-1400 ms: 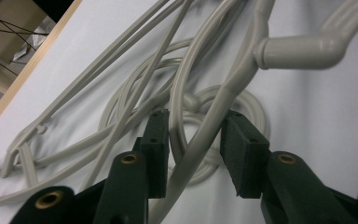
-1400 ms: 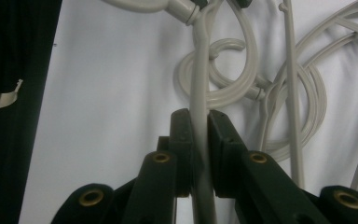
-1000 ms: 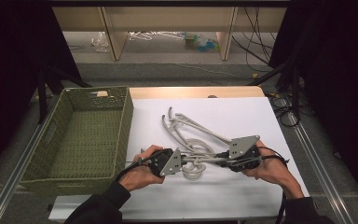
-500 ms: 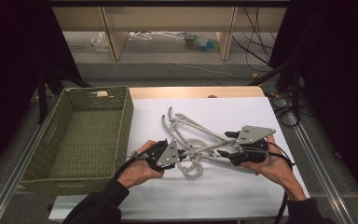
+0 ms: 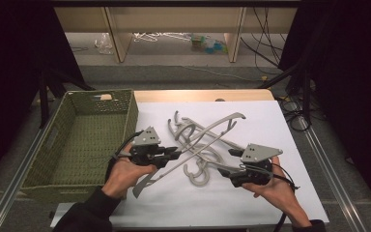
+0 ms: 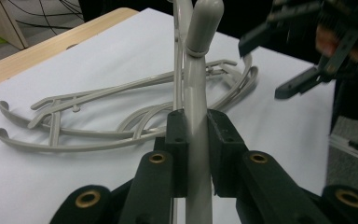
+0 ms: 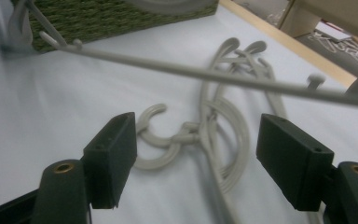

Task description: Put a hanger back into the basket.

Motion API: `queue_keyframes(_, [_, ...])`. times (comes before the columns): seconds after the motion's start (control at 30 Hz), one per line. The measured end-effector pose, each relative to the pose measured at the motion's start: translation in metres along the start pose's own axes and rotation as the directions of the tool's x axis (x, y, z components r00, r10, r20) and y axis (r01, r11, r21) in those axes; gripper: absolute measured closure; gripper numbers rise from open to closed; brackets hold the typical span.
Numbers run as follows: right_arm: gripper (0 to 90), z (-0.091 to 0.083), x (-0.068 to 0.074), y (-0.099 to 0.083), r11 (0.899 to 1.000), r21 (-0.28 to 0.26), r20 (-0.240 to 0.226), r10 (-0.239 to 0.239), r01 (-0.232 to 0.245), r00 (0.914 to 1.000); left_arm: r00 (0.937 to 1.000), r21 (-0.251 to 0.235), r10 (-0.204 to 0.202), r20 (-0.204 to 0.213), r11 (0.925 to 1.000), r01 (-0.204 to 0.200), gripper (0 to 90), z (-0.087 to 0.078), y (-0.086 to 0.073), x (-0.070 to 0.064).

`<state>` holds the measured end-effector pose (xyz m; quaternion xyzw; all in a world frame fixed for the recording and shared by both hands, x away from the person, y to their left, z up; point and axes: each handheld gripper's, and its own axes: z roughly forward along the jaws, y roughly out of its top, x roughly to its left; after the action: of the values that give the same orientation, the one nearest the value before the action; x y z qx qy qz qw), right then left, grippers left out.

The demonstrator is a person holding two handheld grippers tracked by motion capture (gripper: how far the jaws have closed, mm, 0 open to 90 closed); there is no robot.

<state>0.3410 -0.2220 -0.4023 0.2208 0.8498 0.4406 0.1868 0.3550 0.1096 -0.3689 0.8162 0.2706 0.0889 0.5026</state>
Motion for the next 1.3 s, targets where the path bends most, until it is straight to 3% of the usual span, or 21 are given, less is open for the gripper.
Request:
queue_keyframes(0.1, [29.3, 0.001, 0.005, -0.005, 1.000, 0.003, -0.017, 0.004, -0.004, 0.9999, 0.9993, -0.025, -0.033, 0.016, 0.9991, 0.033, 79.3, -0.011, 0.000, -0.001])
queue_keyframes(0.27, [28.9, -0.001, 0.013, -0.013, 1.000, 0.014, -0.025, 0.016, -0.015, 0.9996, 0.9959, -0.083, -0.090, 0.011, 0.9924, 0.090, 79.3, -0.046, 0.004, -0.004])
queue_keyframes(0.33, [28.9, -0.001, 0.014, -0.015, 1.000, 0.023, -0.031, 0.012, -0.011, 0.9994, 0.9954, -0.113, -0.096, 0.001, 0.9890, 0.096, 79.3, -0.070, 0.010, -0.002])
queue_keyframes(0.37, [28.9, -0.001, 0.014, -0.015, 1.000, 0.023, -0.031, 0.012, -0.011, 0.9994, 0.9954, -0.113, -0.096, 0.001, 0.9890, 0.096, 79.3, -0.070, 0.010, -0.002])
queue_keyframes(0.43, [29.1, 0.001, 0.015, -0.018, 0.999, 0.029, -0.034, 0.017, -0.016, 0.9993, 0.9946, -0.145, -0.101, -0.021, 0.9847, 0.097, 79.3, -0.094, 0.015, 0.001])
queue_keyframes(0.53, [29.3, 0.002, 0.015, -0.019, 0.999, 0.038, -0.038, 0.021, -0.019, 0.9991, 0.9926, -0.159, -0.118, -0.032, 0.9810, 0.111, 79.3, -0.106, 0.018, 0.004])
queue_keyframes(0.63, [29.3, 0.003, 0.016, -0.020, 0.999, 0.034, -0.040, 0.021, -0.020, 0.9990, 0.9894, -0.168, -0.129, -0.068, 0.9790, 0.116, 79.3, -0.122, 0.020, 0.012])
queue_keyframes(0.83, [29.4, 0.003, 0.017, -0.022, 0.999, 0.041, -0.049, 0.021, -0.019, 0.9986, 0.9742, -0.181, -0.181, -0.134, 0.9711, 0.156, 79.3, -0.148, 0.016, 0.037])
queue_keyframes(0.87, [29.3, 0.003, 0.016, -0.022, 0.999, 0.050, -0.050, 0.022, -0.019, 0.9985, 0.9667, -0.189, -0.199, -0.161, 0.9675, 0.168, 79.3, -0.155, 0.014, 0.047])
queue_keyframes(0.9, [29.3, 0.004, 0.016, -0.023, 0.999, 0.044, -0.048, 0.022, -0.020, 0.9986, 0.9667, -0.189, -0.199, -0.161, 0.9675, 0.168, 79.3, -0.155, 0.014, 0.047])
queue_keyframes(0.93, [29.3, 0.004, 0.016, -0.023, 0.999, 0.047, -0.049, 0.025, -0.023, 0.9985, 0.9583, -0.194, -0.208, -0.196, 0.9663, 0.170, 79.4, -0.163, 0.013, 0.056])
queue_keyframes(0.97, [29.3, 0.004, 0.016, -0.023, 0.999, 0.047, -0.049, 0.025, -0.023, 0.9985, 0.9583, -0.194, -0.208, -0.196, 0.9663, 0.170, 79.3, -0.163, 0.013, 0.056])
queue_keyframes(1.0, [29.4, 0.003, 0.016, -0.024, 0.998, 0.057, -0.053, 0.026, -0.023, 0.9982, 0.9490, -0.203, -0.214, -0.232, 0.9647, 0.168, 79.3, -0.172, 0.012, 0.067])
queue_keyframes(1.03, [29.3, 0.003, 0.016, -0.024, 0.998, 0.057, -0.056, 0.026, -0.023, 0.9981, 0.9490, -0.203, -0.214, -0.232, 0.9647, 0.168, 79.3, -0.172, 0.012, 0.067])
queue_keyframes(1.07, [29.3, 0.003, 0.016, -0.024, 0.998, 0.057, -0.056, 0.026, -0.023, 0.9981, 0.9445, -0.210, -0.222, -0.242, 0.9623, 0.172, 79.3, -0.176, 0.011, 0.073])
queue_keyframes(1.1, [29.3, 0.004, 0.016, -0.024, 0.998, 0.056, -0.061, 0.028, -0.024, 0.9978, 0.9334, -0.219, -0.239, -0.268, 0.9585, 0.183, 79.3, -0.184, 0.007, 0.083])
queue_keyframes(1.13, [29.3, 0.004, 0.016, -0.024, 0.998, 0.056, -0.061, 0.028, -0.024, 0.9978, 0.9334, -0.219, -0.239, -0.268, 0.9585, 0.183, 79.3, -0.184, 0.007, 0.083])
queue_keyframes(1.23, [28.7, 0.004, 0.016, -0.024, 0.998, 0.054, -0.059, 0.029, -0.025, 0.9979, 0.9234, -0.219, -0.248, -0.293, 0.9574, 0.188, 79.3, -0.192, 0.000, 0.097])
queue_keyframes(1.3, [28.7, 0.004, 0.015, -0.024, 0.998, 0.052, -0.058, 0.028, -0.025, 0.9979, 0.9229, -0.212, -0.245, -0.297, 0.9594, 0.186, 79.3, -0.195, -0.006, 0.105])
